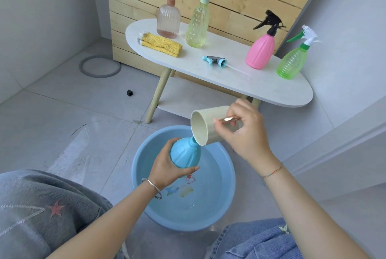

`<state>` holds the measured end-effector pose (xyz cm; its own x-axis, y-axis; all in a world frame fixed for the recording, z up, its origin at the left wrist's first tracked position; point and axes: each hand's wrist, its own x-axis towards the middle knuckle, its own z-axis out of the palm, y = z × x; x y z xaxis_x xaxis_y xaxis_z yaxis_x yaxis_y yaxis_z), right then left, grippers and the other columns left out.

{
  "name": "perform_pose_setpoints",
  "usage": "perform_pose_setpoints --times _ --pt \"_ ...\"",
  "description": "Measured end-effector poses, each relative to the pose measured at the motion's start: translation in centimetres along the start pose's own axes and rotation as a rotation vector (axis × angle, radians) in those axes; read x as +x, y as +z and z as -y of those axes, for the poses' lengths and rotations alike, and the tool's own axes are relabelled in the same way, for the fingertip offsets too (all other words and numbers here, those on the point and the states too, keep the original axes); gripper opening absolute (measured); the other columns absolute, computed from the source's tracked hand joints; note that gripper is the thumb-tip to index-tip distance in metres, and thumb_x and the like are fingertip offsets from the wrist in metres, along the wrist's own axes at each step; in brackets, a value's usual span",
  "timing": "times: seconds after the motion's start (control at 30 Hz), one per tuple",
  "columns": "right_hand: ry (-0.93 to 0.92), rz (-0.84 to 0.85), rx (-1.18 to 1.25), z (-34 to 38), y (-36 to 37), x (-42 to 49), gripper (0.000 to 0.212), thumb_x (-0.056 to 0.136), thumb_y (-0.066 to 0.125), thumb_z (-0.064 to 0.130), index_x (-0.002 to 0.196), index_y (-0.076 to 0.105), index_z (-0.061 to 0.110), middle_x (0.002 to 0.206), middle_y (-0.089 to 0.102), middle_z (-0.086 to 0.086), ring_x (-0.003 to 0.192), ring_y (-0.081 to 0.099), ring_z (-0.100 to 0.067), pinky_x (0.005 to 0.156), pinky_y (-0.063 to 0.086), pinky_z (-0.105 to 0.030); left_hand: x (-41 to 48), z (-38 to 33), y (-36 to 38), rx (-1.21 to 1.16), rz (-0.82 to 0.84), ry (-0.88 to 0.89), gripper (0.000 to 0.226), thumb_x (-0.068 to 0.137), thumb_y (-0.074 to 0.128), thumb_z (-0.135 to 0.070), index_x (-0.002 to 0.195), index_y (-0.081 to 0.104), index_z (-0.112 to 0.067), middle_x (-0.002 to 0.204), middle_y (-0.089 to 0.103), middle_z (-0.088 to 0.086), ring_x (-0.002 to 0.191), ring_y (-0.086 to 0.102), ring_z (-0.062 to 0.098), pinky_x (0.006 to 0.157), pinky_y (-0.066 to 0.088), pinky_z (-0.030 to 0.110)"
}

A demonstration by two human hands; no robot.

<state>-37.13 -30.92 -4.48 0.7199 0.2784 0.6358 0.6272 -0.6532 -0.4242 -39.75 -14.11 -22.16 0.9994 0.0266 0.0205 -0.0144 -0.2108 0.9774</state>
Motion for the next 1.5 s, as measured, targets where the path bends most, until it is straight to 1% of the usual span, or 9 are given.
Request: perform_pose_setpoints --times 0.17,0.43,0.6,0.8,0.97,1.17,1.3,1.37,1.5 --pt "0.545 -0.221 0.272 -5.0 1.0 -1.0 0.043 0.076 0.072 0.021 0.055 0.035 0.012 0.056 0.035 0.0 0.059 0.045 -0.017 0.057 0.03 -0.028 0.0 0.0 -0.4 -0.014 -0.013 -0.021 0.084 0.046 0.091 -0.051 0.117 0.046 -0.04 0.112 0.059 -0.019 0.102 0.058 0.0 0.08 0.049 0.015" --pt "0.905 0.218 0.042 -11.2 7.6 -10.1 0.045 0.078 0.07 0.015 0.053 0.032 0.019 0.05 0.032 0.005 0.053 0.029 -0.015 0.053 0.024 -0.031 0.1 0.6 -0.5 -0.032 -0.045 -0.052 0.079 0.049 0.093 -0.044 0.112 0.047 -0.04 0.109 0.06 -0.019 0.099 0.059 -0.003 0.084 0.05 0.021" --pt "0.836 0.4 -0.151 -11.8 10.3 -15.1 0.046 0.078 0.068 0.023 0.052 0.03 0.022 0.057 0.038 0.007 0.065 0.043 -0.021 0.063 0.031 -0.032 0.1 1.0 -0.7 -0.041 -0.055 -0.06 0.079 0.049 0.094 -0.042 0.112 0.047 -0.041 0.107 0.059 -0.024 0.1 0.059 -0.004 0.083 0.049 0.018" --pt "0.637 0.714 -0.381 -10.9 11.7 -17.1 0.039 0.091 0.055 0.031 0.061 0.03 0.027 0.073 0.031 0.009 0.098 0.046 -0.021 0.074 0.019 -0.027 0.2 1.0 -0.8 -0.053 -0.07 -0.077 0.083 0.043 0.089 -0.053 0.113 0.047 -0.042 0.108 0.059 -0.024 0.102 0.059 -0.004 0.084 0.048 0.017" --pt "0.586 0.85 -0.38 -11.1 12.5 -18.7 0.016 0.094 0.05 0.031 0.084 0.044 0.021 0.092 0.037 0.002 0.108 0.043 -0.024 0.083 0.025 -0.028 0.2 0.9 -0.8 -0.039 -0.073 -0.068 0.082 0.052 0.095 -0.034 0.118 0.048 -0.032 0.112 0.059 -0.018 0.1 0.057 -0.006 0.082 0.049 0.016" --pt "0.676 0.953 -0.249 -10.4 13.6 -19.5 0.018 0.095 0.051 0.036 0.084 0.042 0.023 0.096 0.036 0.001 0.11 0.042 -0.024 0.078 0.023 -0.028 0.0 0.8 -1.0 -0.047 -0.081 -0.068 0.08 0.055 0.094 -0.027 0.119 0.048 -0.027 0.111 0.059 -0.015 0.098 0.058 -0.007 0.076 0.048 0.008" --pt "0.902 0.814 0.005 -10.0 14.0 -19.6 0.038 0.091 0.058 0.031 0.063 0.034 0.024 0.078 0.034 0.004 0.09 0.04 -0.021 0.07 0.032 -0.024 0.0 0.8 -1.1 -0.041 -0.079 -0.071 0.081 0.055 0.094 -0.029 0.121 0.047 -0.027 0.112 0.058 -0.016 0.1 0.057 -0.006 0.076 0.049 0.009" --pt "1.025 0.681 0.15 -9.9 13.8 -19.3 0.038 0.088 0.062 0.025 0.061 0.035 0.019 0.073 0.037 0.002 0.076 0.039 -0.018 0.059 0.029 -0.018 0.0 0.7 -1.2 -0.045 -0.089 -0.074 0.081 0.055 0.094 -0.029 0.121 0.047 -0.027 0.112 0.058 -0.016 0.1 0.056 -0.007 0.076 0.048 0.007" --pt "1.248 0.43 0.411 -9.9 12.6 -18.0 0.034 0.083 0.065 0.013 0.06 0.039 0.015 0.063 0.036 -0.002 0.064 0.034 -0.016 0.054 0.026 -0.023 0.0 0.4 -1.3 -0.052 -0.121 -0.077 0.081 0.054 0.094 -0.029 0.121 0.047 -0.028 0.111 0.057 -0.016 0.099 0.056 -0.007 0.077 0.049 0.01"
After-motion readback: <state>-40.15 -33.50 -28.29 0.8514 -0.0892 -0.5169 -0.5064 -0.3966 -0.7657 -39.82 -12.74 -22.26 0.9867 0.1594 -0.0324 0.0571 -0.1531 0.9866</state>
